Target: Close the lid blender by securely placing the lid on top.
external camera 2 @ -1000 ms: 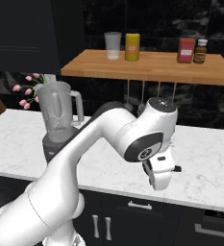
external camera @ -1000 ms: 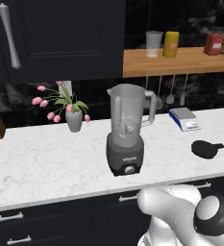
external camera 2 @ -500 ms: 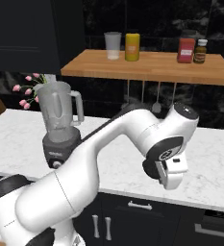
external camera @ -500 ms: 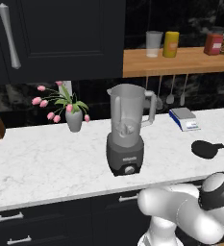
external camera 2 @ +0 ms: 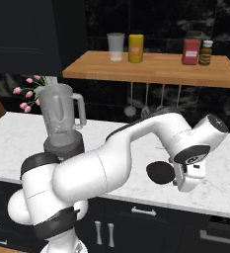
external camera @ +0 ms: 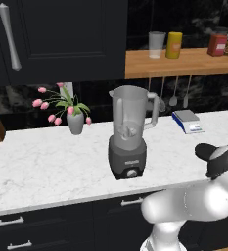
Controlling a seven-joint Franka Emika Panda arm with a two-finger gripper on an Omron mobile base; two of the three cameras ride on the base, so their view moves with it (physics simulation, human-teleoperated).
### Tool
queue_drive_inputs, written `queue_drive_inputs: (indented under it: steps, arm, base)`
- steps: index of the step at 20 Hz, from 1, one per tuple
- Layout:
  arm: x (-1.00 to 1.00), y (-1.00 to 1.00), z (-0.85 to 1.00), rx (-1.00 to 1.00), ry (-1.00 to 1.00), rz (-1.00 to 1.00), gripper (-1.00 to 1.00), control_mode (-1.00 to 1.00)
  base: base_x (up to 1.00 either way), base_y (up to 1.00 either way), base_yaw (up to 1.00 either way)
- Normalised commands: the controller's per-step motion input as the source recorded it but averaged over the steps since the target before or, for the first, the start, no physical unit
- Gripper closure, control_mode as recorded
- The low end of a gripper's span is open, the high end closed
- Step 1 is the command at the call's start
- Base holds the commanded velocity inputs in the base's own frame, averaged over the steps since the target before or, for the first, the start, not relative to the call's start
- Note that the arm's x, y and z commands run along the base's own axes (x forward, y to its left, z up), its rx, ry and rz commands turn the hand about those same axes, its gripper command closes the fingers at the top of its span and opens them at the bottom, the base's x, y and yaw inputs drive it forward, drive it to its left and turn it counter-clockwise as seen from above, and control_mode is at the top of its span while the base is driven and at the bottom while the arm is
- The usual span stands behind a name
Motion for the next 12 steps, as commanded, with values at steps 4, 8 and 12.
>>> queue_drive_inputs:
  steps: [4,8,12]
  arm:
    - [0.66,-0.15,-0.54,0.02,0.05,-0.17,-1.0,-1.0]
    - [0.71,-0.1,-0.48,0.0,0.12,-0.16,-1.0,-1.0]
    - [0.47,-0.21,-0.31,0.0,0.12,-0.05,-1.0,-1.0]
  base:
    - [0.0,0.0,0.0]
    - [0.0,0.0,0.0]
    - [0.0,0.0,0.0]
